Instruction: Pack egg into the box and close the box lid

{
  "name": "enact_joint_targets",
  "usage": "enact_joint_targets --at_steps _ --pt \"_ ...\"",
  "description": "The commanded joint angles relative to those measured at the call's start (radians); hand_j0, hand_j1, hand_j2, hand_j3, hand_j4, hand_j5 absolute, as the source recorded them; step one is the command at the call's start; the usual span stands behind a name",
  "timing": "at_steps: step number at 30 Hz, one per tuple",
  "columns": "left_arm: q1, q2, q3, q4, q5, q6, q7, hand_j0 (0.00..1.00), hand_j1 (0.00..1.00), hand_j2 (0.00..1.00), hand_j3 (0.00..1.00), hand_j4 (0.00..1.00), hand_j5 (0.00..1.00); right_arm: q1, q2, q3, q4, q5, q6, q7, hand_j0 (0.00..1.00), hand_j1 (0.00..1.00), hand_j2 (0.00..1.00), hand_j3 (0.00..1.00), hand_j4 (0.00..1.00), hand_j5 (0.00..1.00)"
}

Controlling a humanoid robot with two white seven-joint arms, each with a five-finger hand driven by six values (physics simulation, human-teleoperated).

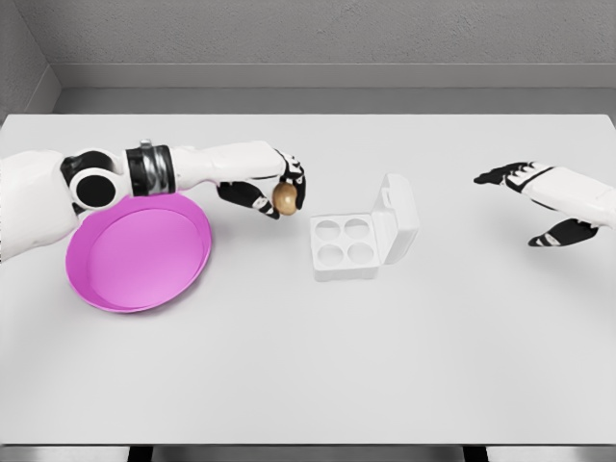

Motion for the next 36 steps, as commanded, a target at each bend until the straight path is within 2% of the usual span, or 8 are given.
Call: enact_joint_targets --at_steps 1,7,20,26,34,36 --pt "0.000 -0.015 0.001 0.000 0.008 0.001 0.001 0.39 0.39 0.39 0.39 0.39 0.39 0.000 0.001 0.011 -0.017 -0.007 0.003 0.000 1.00 1.00 1.00 1.00 1.00 1.00" --pt "-0.012 -0.045 0.000 0.000 0.006 0.001 0.001 0.38 0.38 0.38 0.38 0.38 0.38 -0.002 0.004 0.047 -0.048 -0.007 0.003 0.000 1.00 1.00 1.00 1.00 1.00 1.00" --pt "-0.012 -0.113 -0.017 -0.002 -0.037 0.001 0.002 0.37 0.37 0.37 0.37 0.37 0.37 0.002 0.004 0.050 -0.057 -0.007 0.003 0.000 1.00 1.00 1.00 1.00 1.00 1.00" --pt "-0.008 -0.113 -0.022 -0.008 -0.071 0.001 0.033 0.37 0.37 0.37 0.37 0.37 0.37 0.005 0.004 0.050 -0.059 -0.007 0.003 0.000 1.00 1.00 1.00 1.00 1.00 1.00" --pt "-0.008 -0.111 -0.023 -0.020 -0.075 0.001 0.053 0.36 0.36 0.36 0.36 0.36 0.36 0.005 0.004 0.050 -0.059 -0.007 0.003 0.000 1.00 1.00 1.00 1.00 1.00 1.00" --pt "-0.008 -0.113 -0.050 -0.020 -0.075 0.001 0.067 0.37 0.37 0.37 0.37 0.37 0.37 0.005 0.004 0.050 -0.059 -0.007 0.003 0.000 1.00 1.00 1.00 1.00 1.00 1.00"
